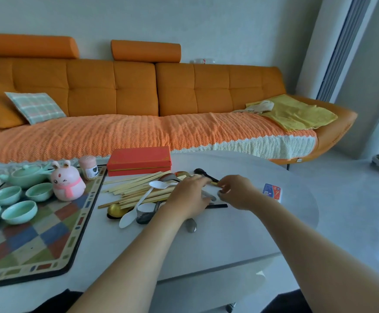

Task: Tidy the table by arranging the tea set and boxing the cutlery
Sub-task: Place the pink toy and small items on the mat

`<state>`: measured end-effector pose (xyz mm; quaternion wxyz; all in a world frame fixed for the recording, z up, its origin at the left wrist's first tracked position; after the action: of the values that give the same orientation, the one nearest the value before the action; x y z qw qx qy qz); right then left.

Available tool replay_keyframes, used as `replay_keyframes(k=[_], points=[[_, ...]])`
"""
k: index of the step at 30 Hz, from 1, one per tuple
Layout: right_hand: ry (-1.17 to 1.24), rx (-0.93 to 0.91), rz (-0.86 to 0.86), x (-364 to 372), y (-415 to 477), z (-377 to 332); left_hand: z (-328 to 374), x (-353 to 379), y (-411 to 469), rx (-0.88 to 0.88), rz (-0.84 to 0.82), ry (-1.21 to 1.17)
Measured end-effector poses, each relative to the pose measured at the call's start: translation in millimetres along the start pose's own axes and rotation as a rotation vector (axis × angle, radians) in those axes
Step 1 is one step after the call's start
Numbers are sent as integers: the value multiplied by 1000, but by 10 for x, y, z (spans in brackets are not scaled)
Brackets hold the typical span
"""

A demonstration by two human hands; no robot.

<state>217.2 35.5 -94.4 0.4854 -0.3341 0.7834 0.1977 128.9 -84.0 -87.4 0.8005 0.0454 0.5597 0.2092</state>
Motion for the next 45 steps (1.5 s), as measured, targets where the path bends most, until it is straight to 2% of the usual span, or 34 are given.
replay_keyframes(k=[2, 4, 8, 12, 16, 18, 21, 23, 28, 32, 36, 38, 41, 45], points=[[184, 26, 10, -25, 0, -53, 77, -6, 32, -7, 1, -180], [316, 45, -4, -29, -6, -66, 151, 15, 59, 20, -21, -234], [372, 33, -44, -26, -70, -27, 226, 48, 85, 35, -12, -268], [287, 17, -27, -132, -132, 160, 291, 105, 148, 9, 20, -230], [-130, 42, 129, -338, -165, 481, 278, 204, 183, -22, 46, -204], [-280, 99, 112, -353, -159, 672, 263, 230, 197, -26, 51, -194], [-303, 200, 2, -249, -152, 907, 233, 217, 196, -65, 47, -166], [-244, 192, -8, -217, -149, 900, 198, 199, 175, -89, 43, -186], [-186, 73, 10, -142, -164, 555, 186, 49, 65, -75, 64, -247], [-288, 50, -21, -88, -187, 279, 79, -187, -68, -72, 159, -197], [-287, -19, 72, -153, -213, -92, -174, -395, -272, -122, 202, -194], [-238, -98, 102, -151, -238, -376, -301, -530, -416, -145, 231, -185], [-71, -227, 24, -16, -302, -870, -544, -722, -662, -218, 269, -179], [-21, -403, -23, 266, -397, -1543, -959, -982, -1043, -341, 306, -119]])
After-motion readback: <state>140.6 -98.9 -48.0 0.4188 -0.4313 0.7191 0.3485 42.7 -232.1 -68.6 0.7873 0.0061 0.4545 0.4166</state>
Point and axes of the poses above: each hand's wrist, its own y-axis towards the middle knuckle, its own x-axis out of the palm, z = x × y, the point moved 7 cm from there along y, towards the middle knuckle, and after that the axes turned 5 degrees about x, right-handed, at the moved point
